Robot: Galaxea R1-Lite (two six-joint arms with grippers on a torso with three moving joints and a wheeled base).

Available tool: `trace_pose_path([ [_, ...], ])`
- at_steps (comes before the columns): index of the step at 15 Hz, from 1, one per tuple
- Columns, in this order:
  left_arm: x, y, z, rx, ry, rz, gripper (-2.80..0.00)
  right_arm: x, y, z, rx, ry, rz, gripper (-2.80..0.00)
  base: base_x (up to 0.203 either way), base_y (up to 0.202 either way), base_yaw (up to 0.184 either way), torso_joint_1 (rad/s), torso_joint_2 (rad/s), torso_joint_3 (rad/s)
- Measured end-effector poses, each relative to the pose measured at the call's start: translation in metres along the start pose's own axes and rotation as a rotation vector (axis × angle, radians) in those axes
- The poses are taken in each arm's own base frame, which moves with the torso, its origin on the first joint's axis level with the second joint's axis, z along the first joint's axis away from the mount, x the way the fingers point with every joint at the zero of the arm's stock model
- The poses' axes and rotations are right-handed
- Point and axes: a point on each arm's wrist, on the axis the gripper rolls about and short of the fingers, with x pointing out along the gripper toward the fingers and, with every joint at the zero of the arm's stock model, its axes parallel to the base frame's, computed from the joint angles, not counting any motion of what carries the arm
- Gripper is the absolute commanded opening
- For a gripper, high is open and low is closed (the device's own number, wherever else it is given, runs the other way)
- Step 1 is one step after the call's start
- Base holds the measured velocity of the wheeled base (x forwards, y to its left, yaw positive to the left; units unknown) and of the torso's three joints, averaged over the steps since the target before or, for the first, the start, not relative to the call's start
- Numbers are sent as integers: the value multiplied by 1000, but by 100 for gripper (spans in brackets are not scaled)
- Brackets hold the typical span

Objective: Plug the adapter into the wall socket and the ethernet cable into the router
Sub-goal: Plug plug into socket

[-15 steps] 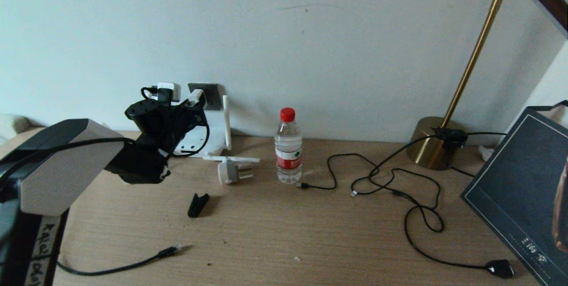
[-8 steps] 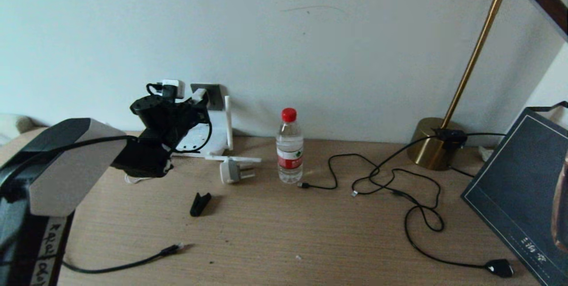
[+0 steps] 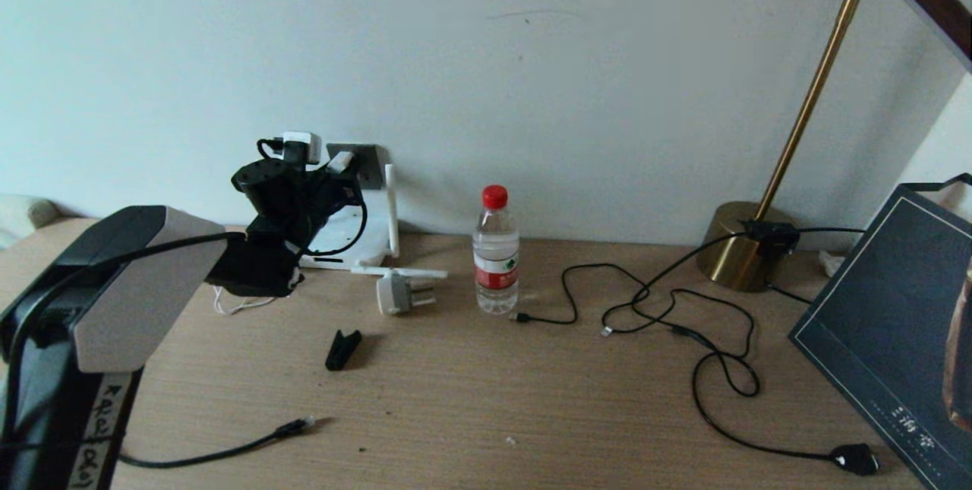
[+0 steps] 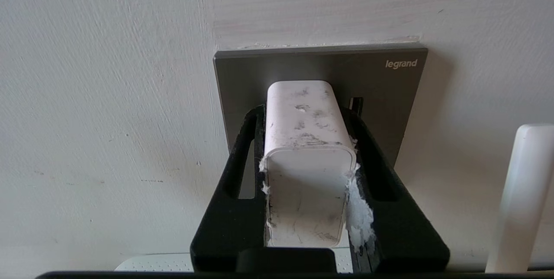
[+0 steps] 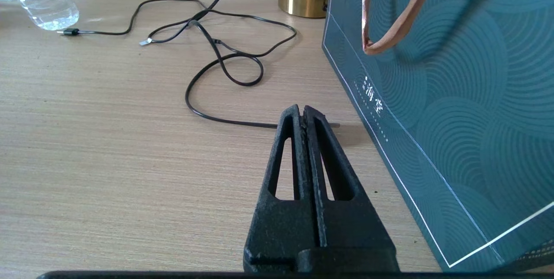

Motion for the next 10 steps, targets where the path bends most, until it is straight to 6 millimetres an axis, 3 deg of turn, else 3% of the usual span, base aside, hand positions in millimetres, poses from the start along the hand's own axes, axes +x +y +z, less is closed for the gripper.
trace_pose_path([
  [10, 3, 0, -11, 1, 7, 5, -280, 0, 0, 0, 0, 0, 0, -280, 0, 0, 0, 0, 0, 0],
])
